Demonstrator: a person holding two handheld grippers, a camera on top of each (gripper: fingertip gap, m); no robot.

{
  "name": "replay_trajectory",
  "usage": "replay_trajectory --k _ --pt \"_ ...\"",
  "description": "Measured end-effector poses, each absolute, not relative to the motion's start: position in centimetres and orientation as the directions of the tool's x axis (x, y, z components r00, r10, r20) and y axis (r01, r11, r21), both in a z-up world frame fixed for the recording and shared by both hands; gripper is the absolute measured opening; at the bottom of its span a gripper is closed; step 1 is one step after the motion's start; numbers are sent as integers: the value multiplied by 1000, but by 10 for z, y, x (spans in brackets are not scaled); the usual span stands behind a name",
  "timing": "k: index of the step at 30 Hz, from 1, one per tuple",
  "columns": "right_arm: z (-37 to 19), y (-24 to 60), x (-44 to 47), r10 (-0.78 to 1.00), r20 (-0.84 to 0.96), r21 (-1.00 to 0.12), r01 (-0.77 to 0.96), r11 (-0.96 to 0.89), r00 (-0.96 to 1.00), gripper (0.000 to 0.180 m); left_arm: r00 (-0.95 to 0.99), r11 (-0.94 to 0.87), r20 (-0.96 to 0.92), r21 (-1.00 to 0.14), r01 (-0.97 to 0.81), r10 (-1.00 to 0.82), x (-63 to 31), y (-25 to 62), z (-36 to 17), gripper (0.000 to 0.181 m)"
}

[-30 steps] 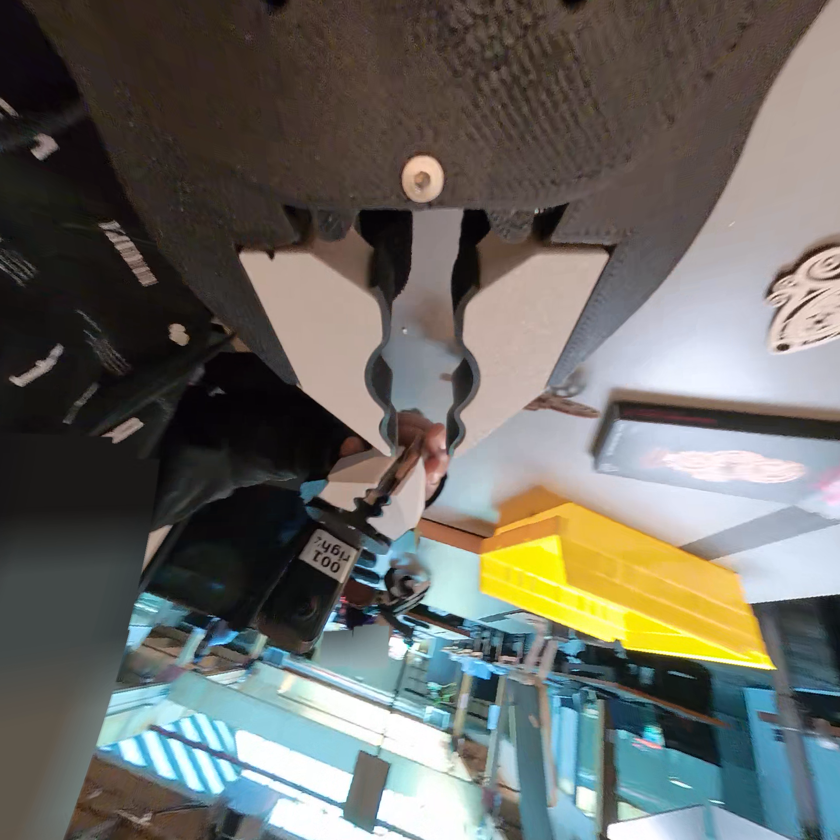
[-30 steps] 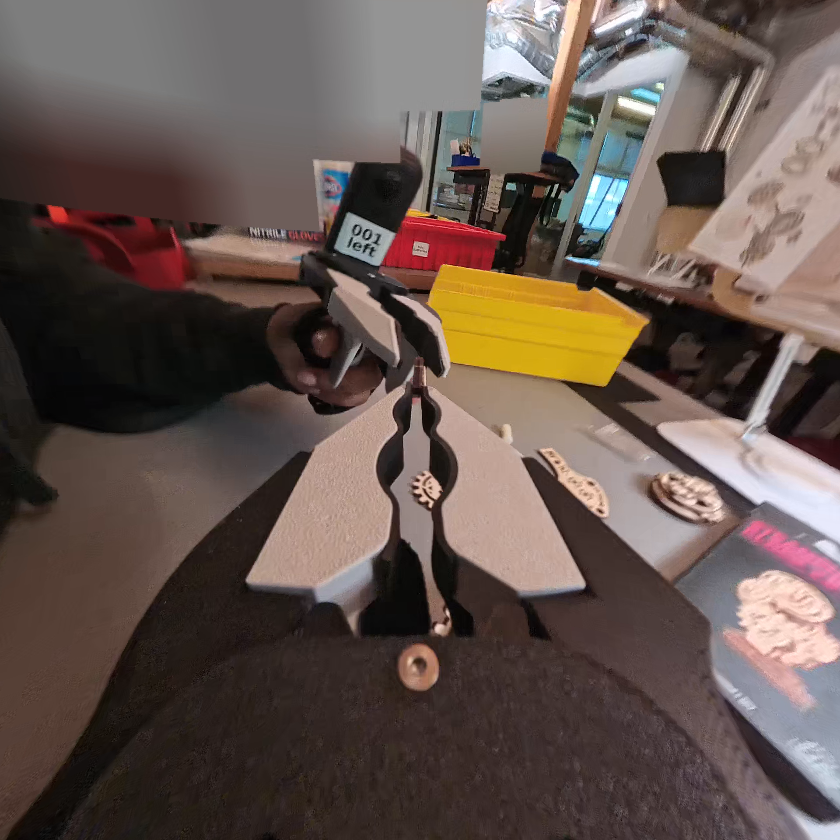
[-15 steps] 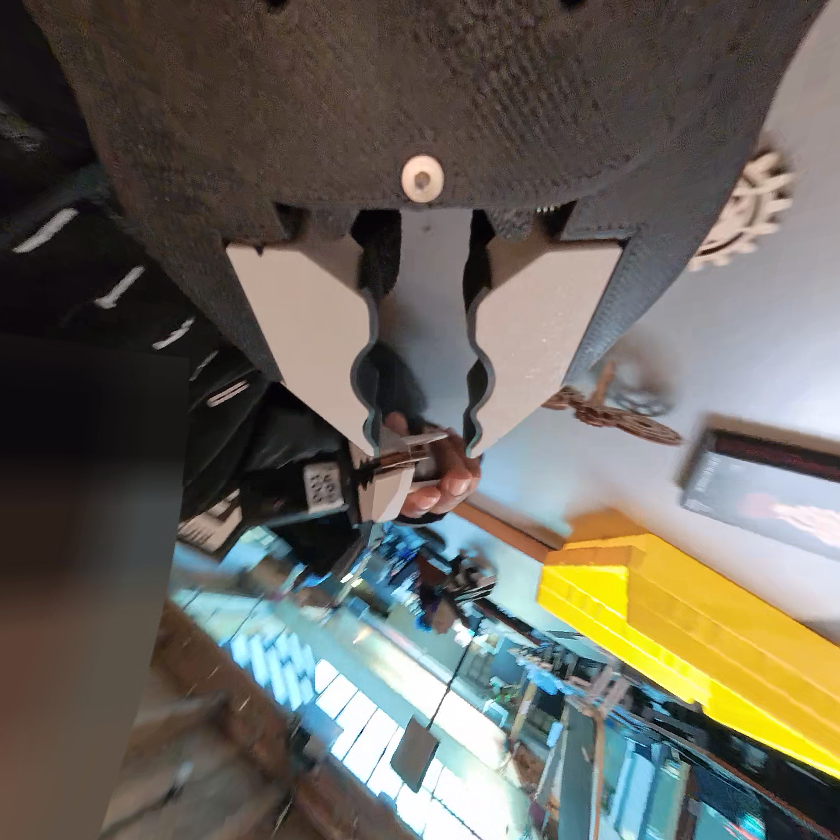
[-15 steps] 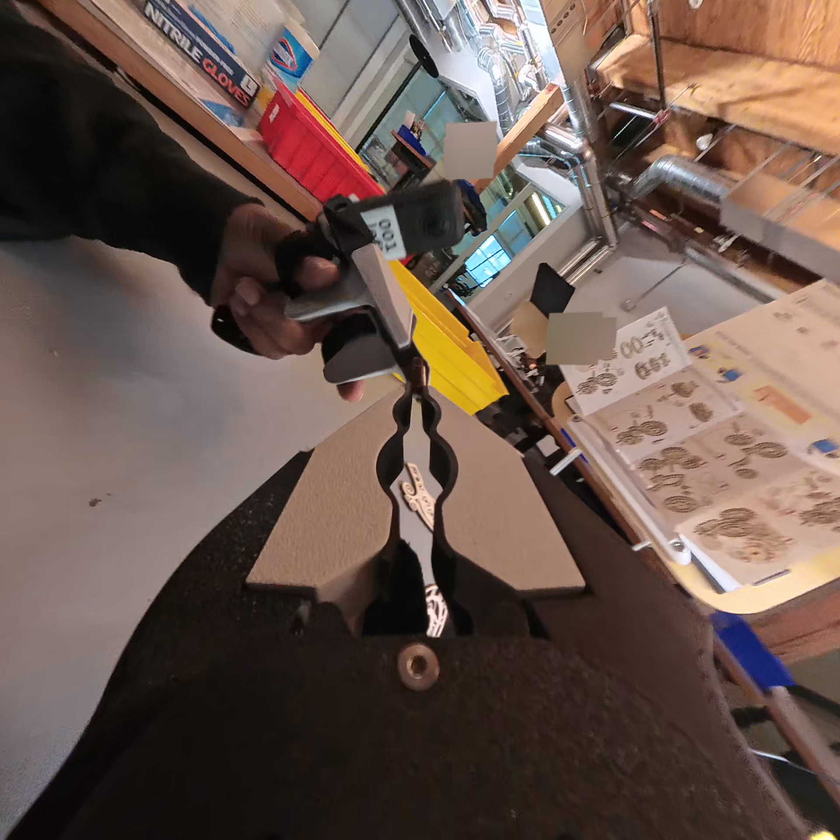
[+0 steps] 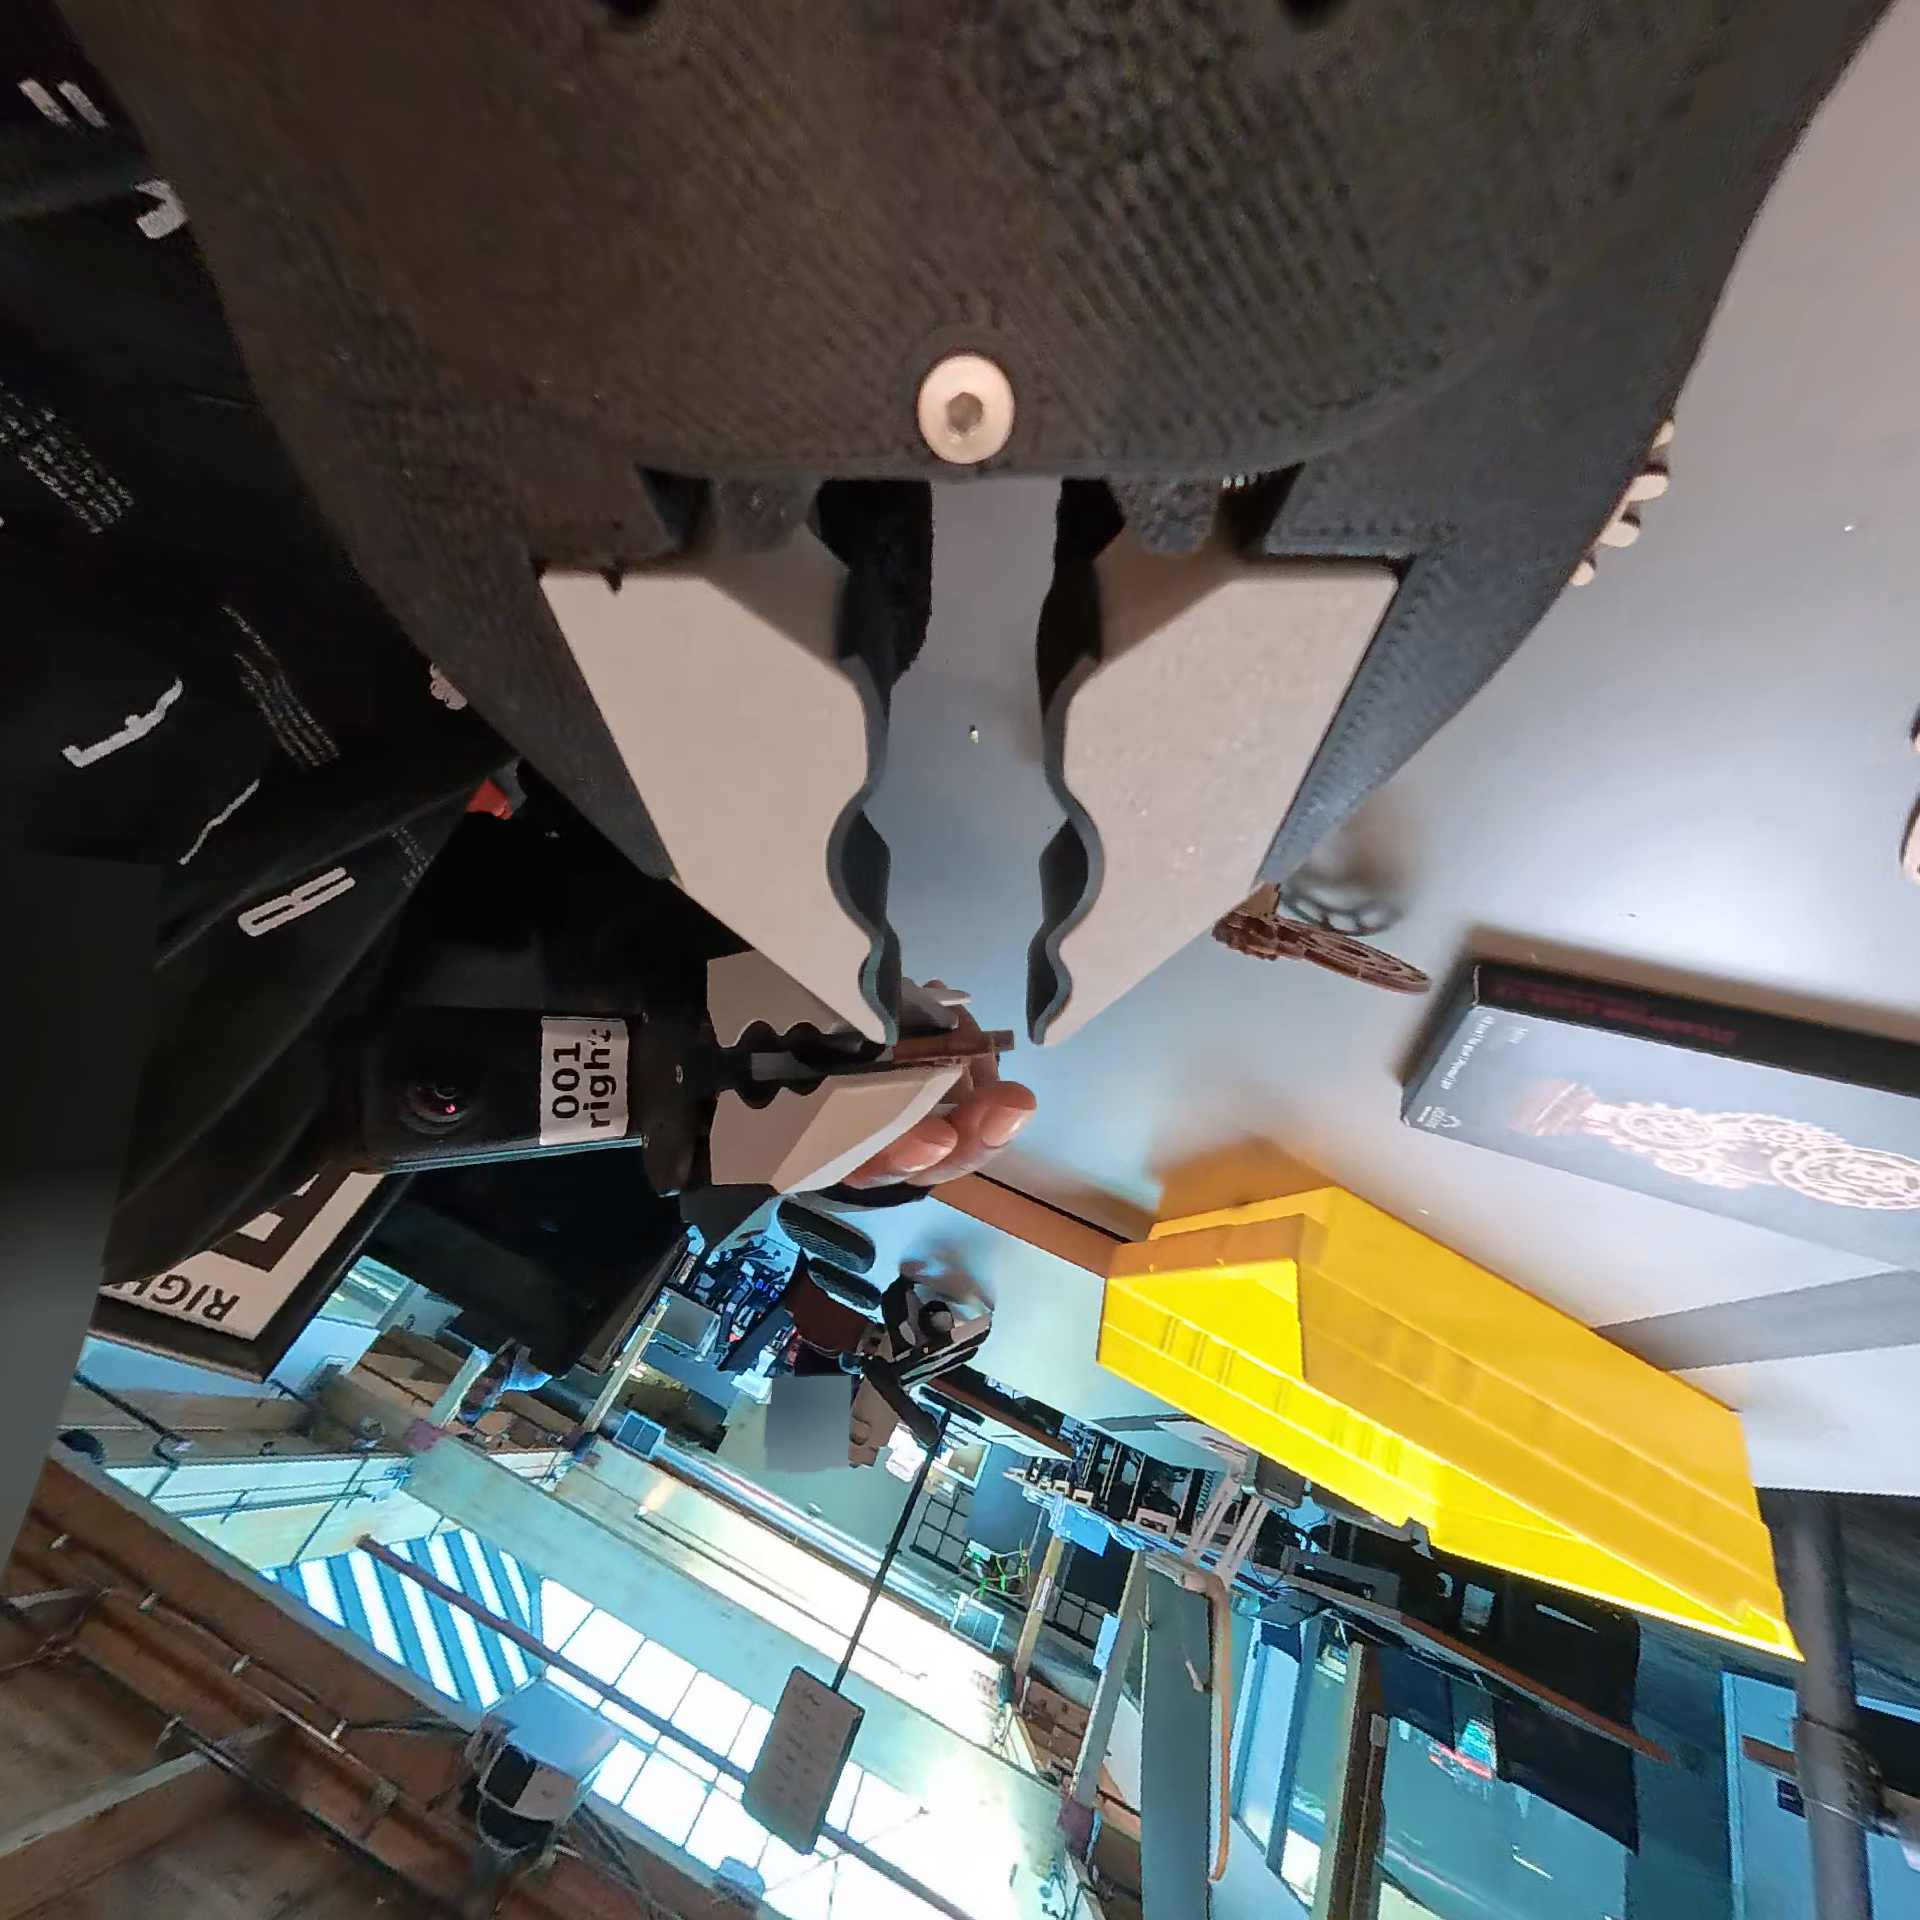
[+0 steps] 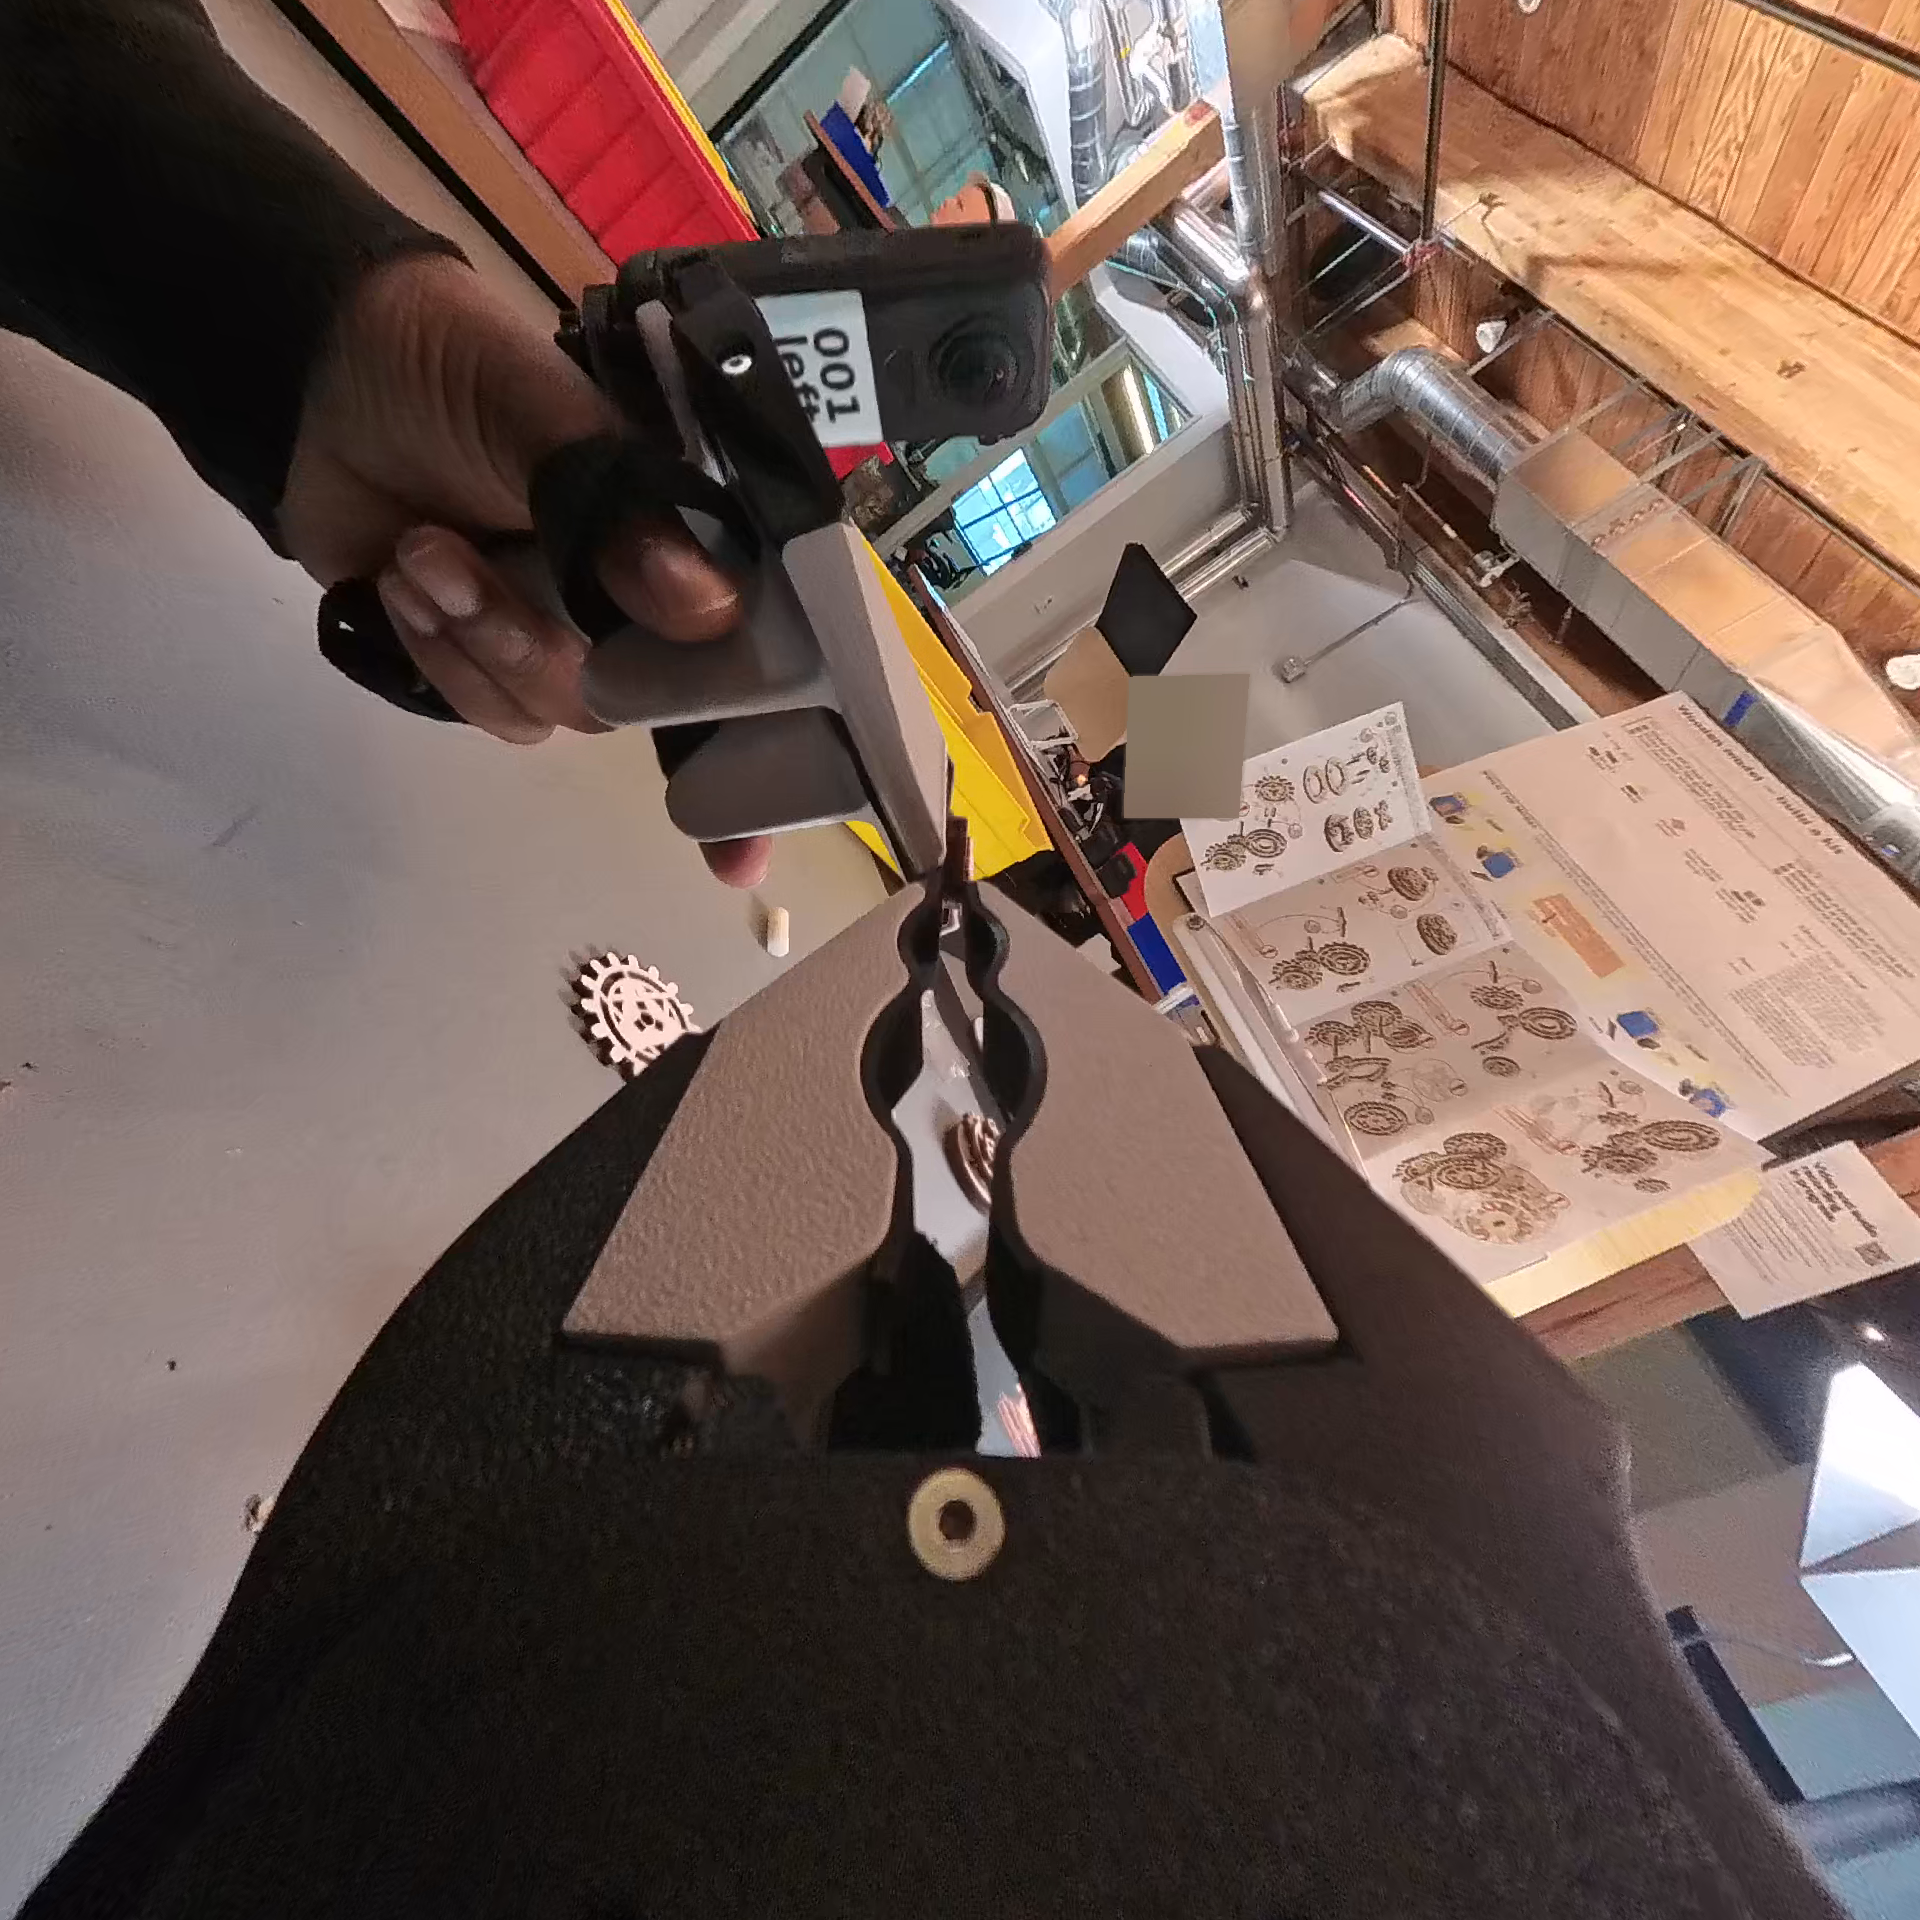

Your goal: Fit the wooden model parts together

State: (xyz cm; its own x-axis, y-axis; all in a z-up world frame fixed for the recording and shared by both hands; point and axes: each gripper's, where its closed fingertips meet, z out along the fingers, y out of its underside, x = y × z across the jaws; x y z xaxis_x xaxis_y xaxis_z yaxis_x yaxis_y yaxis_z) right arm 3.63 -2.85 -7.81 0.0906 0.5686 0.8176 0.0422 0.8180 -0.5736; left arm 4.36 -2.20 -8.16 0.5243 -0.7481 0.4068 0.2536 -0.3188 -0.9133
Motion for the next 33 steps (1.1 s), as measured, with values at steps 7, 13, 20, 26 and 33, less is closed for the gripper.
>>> replay_trajectory --k 7,13,20,26,33 --pt "-82 -26 34 565 820 -571 72 817 90 1 553 -298 385 -923 245 -739 42 -20 -82 27" --pt "-86 -28 31 566 820 -571 74 817 81 1 586 -279 346 -938 204 -733 41 -19 -84 20" --pt "-85 -28 31 561 823 -567 77 820 91 1 599 -267 323 -946 184 -733 41 -19 -84 21" --pt "-84 -25 31 564 820 -572 82 816 103 1 600 -261 310 -950 170 -738 40 -20 -83 25" --pt "-83 -26 31 576 812 -583 72 809 99 1 604 -266 309 -950 164 -734 39 -20 -84 19"
